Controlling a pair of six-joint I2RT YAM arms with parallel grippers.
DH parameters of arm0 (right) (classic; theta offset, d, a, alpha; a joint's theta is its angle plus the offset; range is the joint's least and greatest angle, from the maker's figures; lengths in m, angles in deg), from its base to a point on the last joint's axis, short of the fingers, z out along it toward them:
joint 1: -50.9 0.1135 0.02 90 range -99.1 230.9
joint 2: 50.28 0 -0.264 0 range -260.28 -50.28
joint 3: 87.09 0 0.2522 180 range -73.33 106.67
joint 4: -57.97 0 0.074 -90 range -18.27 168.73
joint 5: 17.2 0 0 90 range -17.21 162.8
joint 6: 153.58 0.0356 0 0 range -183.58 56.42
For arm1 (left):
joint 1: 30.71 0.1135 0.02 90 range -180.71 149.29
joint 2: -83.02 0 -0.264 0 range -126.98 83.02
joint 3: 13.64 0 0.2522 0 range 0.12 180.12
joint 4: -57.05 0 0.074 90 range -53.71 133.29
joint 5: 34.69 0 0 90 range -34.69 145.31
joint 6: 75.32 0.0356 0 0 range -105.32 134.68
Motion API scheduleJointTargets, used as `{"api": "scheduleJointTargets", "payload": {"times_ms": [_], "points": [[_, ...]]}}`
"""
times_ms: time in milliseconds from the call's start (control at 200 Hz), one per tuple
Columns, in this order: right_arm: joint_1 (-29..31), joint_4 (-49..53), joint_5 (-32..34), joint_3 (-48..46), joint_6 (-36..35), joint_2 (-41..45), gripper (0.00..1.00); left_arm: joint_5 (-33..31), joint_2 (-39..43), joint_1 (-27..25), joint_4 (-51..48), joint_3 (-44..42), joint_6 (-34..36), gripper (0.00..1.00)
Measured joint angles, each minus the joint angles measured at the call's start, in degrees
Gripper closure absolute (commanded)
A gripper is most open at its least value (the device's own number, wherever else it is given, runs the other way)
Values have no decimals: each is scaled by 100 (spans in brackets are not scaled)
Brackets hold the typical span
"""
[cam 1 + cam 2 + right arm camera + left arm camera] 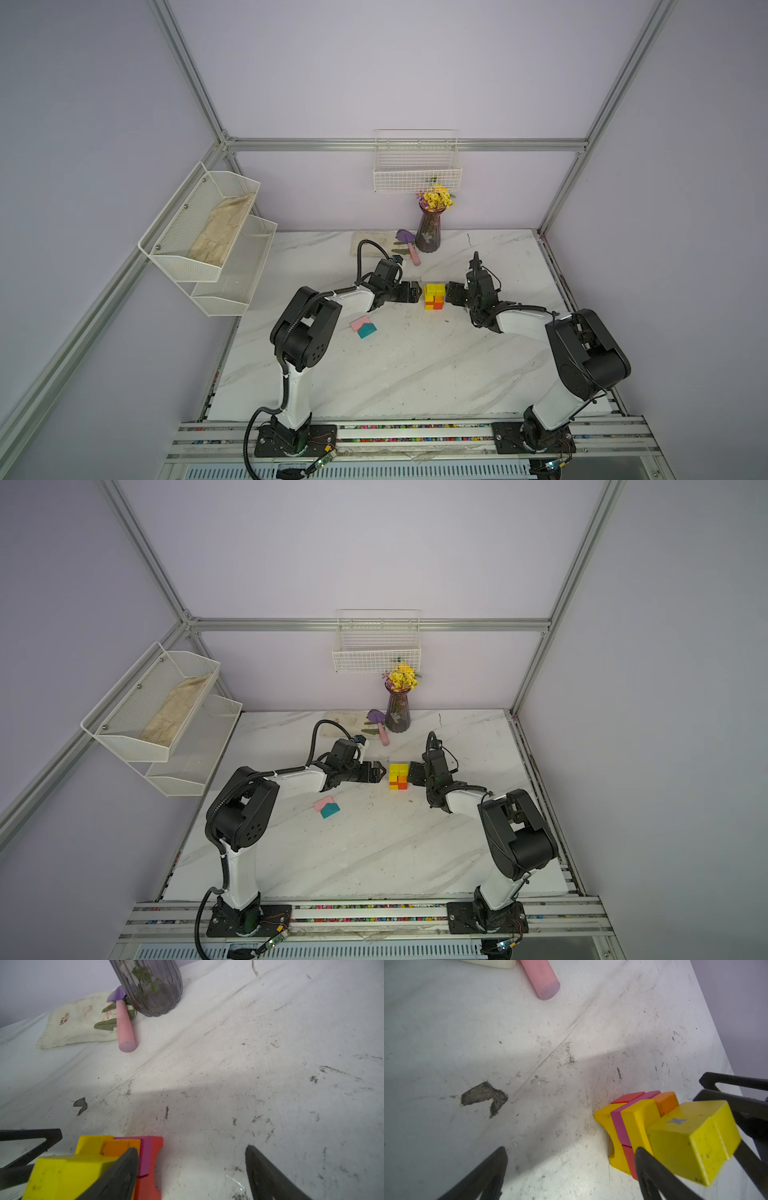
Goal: Build the wood block tower
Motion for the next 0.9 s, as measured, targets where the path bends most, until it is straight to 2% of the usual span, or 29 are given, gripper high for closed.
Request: {"api": "scheduleJointTargets", "payload": {"times_ms": [240, 900], "points": [[0, 4, -4, 0, 0, 0, 17, 17, -295, -33, -24, 225, 2, 6], [0, 9, -66, 0, -2, 0, 18, 59, -310, -87, -72, 284, 0, 7]]}}
